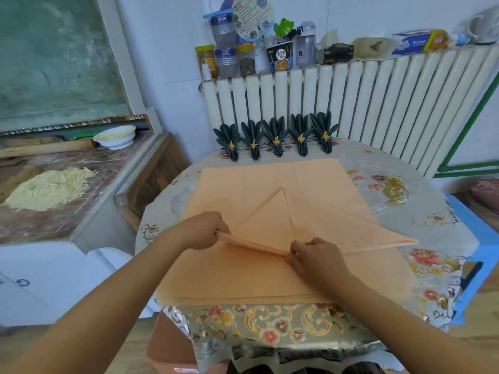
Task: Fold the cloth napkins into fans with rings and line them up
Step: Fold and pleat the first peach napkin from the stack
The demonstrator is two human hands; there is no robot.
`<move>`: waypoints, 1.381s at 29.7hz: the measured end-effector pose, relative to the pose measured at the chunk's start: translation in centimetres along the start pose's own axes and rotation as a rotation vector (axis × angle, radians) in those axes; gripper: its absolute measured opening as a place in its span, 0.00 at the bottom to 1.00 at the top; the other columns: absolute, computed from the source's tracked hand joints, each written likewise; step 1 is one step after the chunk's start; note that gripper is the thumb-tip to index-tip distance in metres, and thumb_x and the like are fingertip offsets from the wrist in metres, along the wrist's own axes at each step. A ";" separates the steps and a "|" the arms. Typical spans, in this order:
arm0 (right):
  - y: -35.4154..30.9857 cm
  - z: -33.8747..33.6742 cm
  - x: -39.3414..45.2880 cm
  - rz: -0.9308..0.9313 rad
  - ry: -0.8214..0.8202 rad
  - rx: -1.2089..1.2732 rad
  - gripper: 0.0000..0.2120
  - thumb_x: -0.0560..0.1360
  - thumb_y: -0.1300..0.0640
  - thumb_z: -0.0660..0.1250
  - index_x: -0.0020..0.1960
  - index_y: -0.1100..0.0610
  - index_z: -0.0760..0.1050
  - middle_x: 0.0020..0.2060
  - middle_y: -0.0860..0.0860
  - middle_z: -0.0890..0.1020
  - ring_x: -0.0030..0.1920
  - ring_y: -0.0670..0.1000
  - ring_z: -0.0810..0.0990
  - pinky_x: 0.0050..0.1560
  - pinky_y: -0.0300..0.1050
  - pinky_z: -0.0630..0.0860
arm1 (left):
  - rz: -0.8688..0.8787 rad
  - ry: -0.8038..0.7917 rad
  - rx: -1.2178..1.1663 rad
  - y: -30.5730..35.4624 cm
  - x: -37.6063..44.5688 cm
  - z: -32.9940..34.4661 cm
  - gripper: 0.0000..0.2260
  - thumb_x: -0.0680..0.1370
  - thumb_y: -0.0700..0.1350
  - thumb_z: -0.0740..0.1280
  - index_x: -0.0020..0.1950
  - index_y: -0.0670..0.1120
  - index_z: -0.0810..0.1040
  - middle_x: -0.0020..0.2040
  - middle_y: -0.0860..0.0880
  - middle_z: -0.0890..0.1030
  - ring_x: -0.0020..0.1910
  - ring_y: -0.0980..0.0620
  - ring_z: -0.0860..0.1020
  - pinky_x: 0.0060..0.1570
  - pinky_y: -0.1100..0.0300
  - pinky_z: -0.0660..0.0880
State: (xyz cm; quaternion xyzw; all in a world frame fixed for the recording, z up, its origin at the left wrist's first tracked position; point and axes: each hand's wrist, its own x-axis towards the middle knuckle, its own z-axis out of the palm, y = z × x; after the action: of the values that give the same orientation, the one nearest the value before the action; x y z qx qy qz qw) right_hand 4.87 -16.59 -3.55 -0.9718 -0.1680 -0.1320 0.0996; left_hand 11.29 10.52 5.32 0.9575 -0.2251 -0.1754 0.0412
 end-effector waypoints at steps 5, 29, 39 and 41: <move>-0.2 0.9 0.0 0.066 0.101 -0.007 0.14 0.74 0.46 0.57 0.39 0.52 0.77 0.27 0.49 0.79 0.35 0.54 0.78 0.28 0.44 0.71 | -0.004 0.190 -0.200 -0.1 1.5 -4.3 0.12 0.77 0.37 0.63 0.56 0.48 0.81 0.49 0.53 0.78 0.50 0.53 0.75 0.49 0.61 0.70; -0.2 2.8 -0.1 0.080 0.409 0.016 0.14 0.66 0.52 0.61 0.43 0.51 0.85 0.36 0.45 0.84 0.37 0.48 0.82 0.34 0.36 0.76 | -0.279 0.543 -0.647 6.0 21.0 3.2 0.08 0.77 0.50 0.68 0.51 0.46 0.80 0.48 0.52 0.78 0.46 0.53 0.74 0.44 0.60 0.67; -0.4 2.3 -0.1 0.097 0.291 0.014 0.13 0.67 0.51 0.60 0.42 0.49 0.83 0.53 0.49 0.83 0.36 0.49 0.80 0.27 0.37 0.74 | -0.203 0.707 -0.416 6.7 21.4 4.3 0.03 0.78 0.44 0.65 0.51 0.46 0.75 0.49 0.49 0.75 0.49 0.48 0.73 0.45 0.52 0.71; -0.4 2.4 -0.2 0.087 0.290 0.037 0.13 0.67 0.51 0.61 0.43 0.50 0.83 0.53 0.45 0.83 0.37 0.48 0.80 0.27 0.36 0.74 | -0.147 0.748 -0.327 6.7 21.4 4.3 0.04 0.77 0.39 0.64 0.48 0.44 0.78 0.49 0.46 0.76 0.50 0.45 0.73 0.48 0.51 0.70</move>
State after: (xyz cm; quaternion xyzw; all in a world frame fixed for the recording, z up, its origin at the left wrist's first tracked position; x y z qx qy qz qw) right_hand 5.08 -15.67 -5.77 -0.9469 -0.1120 -0.2634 0.1466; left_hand 24.88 -5.00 -4.44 0.9496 -0.0947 0.1488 0.2592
